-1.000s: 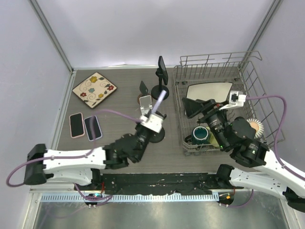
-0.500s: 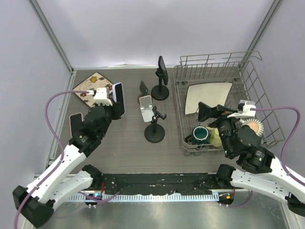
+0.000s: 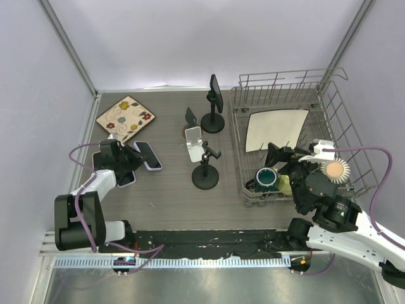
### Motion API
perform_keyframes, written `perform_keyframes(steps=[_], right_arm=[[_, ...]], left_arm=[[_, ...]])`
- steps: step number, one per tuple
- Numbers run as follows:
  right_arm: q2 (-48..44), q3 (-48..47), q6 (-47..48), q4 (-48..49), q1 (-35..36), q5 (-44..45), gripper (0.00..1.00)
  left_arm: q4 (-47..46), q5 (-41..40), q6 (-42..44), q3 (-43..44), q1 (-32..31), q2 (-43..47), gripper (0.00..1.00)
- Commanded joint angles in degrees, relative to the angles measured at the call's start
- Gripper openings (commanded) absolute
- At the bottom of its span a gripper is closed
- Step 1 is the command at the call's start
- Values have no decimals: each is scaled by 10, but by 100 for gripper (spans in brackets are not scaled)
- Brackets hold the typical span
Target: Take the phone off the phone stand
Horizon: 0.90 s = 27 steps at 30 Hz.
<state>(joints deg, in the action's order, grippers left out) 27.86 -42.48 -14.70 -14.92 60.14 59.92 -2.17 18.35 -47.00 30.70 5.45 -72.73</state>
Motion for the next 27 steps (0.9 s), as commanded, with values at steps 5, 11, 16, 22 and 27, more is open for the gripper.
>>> perform_keyframes(steps=[5,11,16,22,27], right_arm=[[-20,-2,-2,7,1,2,94],[-20,-2,-2,7,1,-1,94],[-18,-2,-1,7,1,-2,93],[-27,-2,0,6,0,-6,93],[-31,1,-2,8,1,-15,93]], left_arm=[[-52,86,-3,58,57,-55,0],[39,83,86,108,64,-98,8],[32,110,81,114,66,-133,16],[66,82,105,110,67,-107,20],[96,71,129,110,67,-88,40]])
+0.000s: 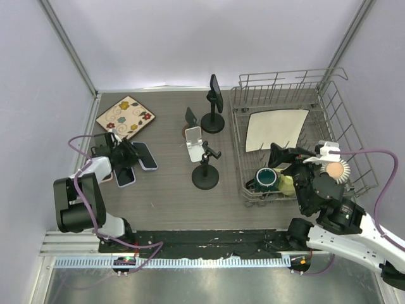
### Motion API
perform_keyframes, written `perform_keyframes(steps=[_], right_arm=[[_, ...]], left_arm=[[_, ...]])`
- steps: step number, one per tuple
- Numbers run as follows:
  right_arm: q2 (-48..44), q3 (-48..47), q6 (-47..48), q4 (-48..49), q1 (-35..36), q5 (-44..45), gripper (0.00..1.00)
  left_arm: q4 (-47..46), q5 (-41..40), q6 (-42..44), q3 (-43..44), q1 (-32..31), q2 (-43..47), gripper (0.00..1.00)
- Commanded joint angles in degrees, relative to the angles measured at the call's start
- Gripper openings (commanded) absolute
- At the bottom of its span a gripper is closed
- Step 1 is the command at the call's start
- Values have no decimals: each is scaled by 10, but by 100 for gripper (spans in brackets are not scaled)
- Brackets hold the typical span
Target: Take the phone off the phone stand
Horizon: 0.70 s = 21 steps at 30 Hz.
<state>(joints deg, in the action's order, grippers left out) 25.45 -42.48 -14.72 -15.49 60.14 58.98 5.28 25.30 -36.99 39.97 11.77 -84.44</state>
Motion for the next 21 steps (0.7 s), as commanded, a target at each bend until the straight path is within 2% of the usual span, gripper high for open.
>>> perform_keyframes(steps=[1,2,7,10,13,17,21], right_arm=[[-6,1,-1,12,1,-9,93],[-1,0,0,12,1,-11,93],[13,-12,6,0,1,-35,93],[19,-23,7,-12,1,-56,93],[27,-33,8,-22,1,-89,92],[51,-57,13,-39,1,-142,90],[100,-80,15,-55,1,-210,90]], left_arm=[[28,-4,33,19,4,32,43],[37,-7,37,20,4,34,49],[63,-24,55,22,4,40,66],[76,-33,64,25,4,50,83],[84,-46,68,23,3,70,92],[99,-68,89,24,-5,114,100],[107,-92,117,17,-27,205,100]])
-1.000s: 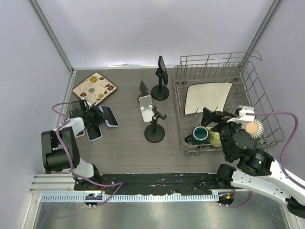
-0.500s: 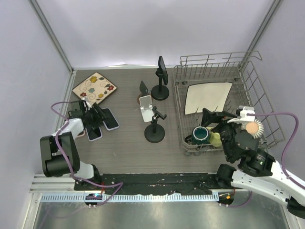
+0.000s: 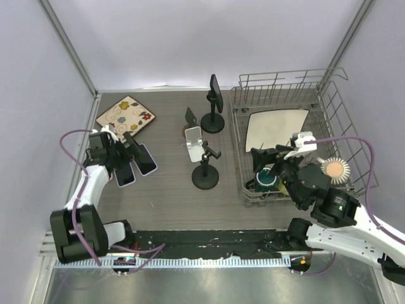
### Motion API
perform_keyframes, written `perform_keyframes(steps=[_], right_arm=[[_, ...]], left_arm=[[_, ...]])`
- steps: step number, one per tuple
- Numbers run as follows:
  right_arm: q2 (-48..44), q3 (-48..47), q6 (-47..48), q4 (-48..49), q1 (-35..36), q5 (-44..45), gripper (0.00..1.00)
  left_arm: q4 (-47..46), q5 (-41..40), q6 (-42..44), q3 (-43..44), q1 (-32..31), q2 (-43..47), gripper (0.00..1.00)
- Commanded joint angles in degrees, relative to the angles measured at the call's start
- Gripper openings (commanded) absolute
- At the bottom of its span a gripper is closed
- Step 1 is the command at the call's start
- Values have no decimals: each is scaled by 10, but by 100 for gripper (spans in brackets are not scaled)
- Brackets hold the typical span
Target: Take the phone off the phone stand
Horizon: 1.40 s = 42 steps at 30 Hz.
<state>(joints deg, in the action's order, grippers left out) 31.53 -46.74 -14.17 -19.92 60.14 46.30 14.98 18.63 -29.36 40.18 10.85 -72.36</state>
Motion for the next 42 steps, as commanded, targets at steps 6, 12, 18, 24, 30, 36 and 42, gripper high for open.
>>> perform_keyframes(steps=[6,12,18,24,30,36,42], right_arm=[[160,-73,12,-22,1,-177,90],[262,-107,6,-21,1,-163,90],[363,-180,32,5,-23,-83,90],[462,-265,79,97,-95,-48,90],[599,-387,129,177,-149,-36,88],[729,-489,184,248,-183,-17,84],[829,-561,240,313,-203,13,76]], left_arm=[[57,-62,99,1,-71,231,100],[101,-127,142,-26,-123,414,100],[136,-180,164,-33,-162,495,100],[138,-213,172,-37,-187,516,100],[139,-219,175,-41,-209,529,100],[139,-225,176,-41,-225,542,100],[138,-231,179,-41,-239,547,100]])
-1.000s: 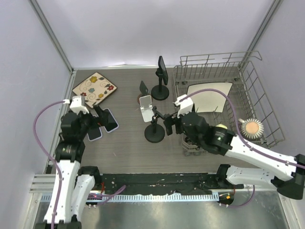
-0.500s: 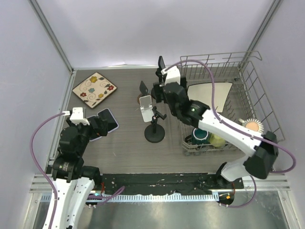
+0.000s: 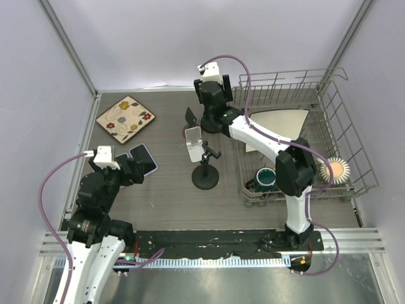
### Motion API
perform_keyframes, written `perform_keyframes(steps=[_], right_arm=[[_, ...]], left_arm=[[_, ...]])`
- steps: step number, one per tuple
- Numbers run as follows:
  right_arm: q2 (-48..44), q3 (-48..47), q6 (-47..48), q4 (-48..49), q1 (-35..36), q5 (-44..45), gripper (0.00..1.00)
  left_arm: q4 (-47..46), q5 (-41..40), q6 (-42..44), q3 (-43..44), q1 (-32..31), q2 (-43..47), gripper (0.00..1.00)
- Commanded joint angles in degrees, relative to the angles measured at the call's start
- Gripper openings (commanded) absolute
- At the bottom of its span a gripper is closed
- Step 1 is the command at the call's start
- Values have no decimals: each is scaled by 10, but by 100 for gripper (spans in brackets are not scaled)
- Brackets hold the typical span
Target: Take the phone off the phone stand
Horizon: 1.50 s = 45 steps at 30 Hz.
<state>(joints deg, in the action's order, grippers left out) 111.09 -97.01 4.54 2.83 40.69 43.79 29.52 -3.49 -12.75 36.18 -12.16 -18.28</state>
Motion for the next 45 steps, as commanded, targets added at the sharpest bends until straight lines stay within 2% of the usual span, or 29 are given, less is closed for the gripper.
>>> perform_keyframes(steps=[1,5,11,14,15,22,30,37,45], right_arm=[[47,-67,57,95,-10,53,74],[92,-102,78,109,-22,73,70],[114,-105,109,149,-28,81,54],[113,-107,129,161,-27,81,38],[110,-104,131,163,-27,77,29],[64,-82,174,222,-27,40,2],[18,-78,205,270,-27,-31,1],[-27,-66,195,309,-26,-92,1],[-84,-71,190,297,-9,-169,1]], left_arm=[[-7,-11,12,-1,-9,6,100],[-6,-13,13,-1,-16,6,100],[-6,-13,14,-2,-22,4,100],[-5,-13,14,-2,-22,3,100],[-5,-13,14,-1,-22,3,100],[-5,-15,15,-1,-22,0,100],[-4,-17,15,-1,-22,-1,100],[-4,-15,15,-1,-22,-3,100],[-4,-13,15,-1,-22,-2,100]])
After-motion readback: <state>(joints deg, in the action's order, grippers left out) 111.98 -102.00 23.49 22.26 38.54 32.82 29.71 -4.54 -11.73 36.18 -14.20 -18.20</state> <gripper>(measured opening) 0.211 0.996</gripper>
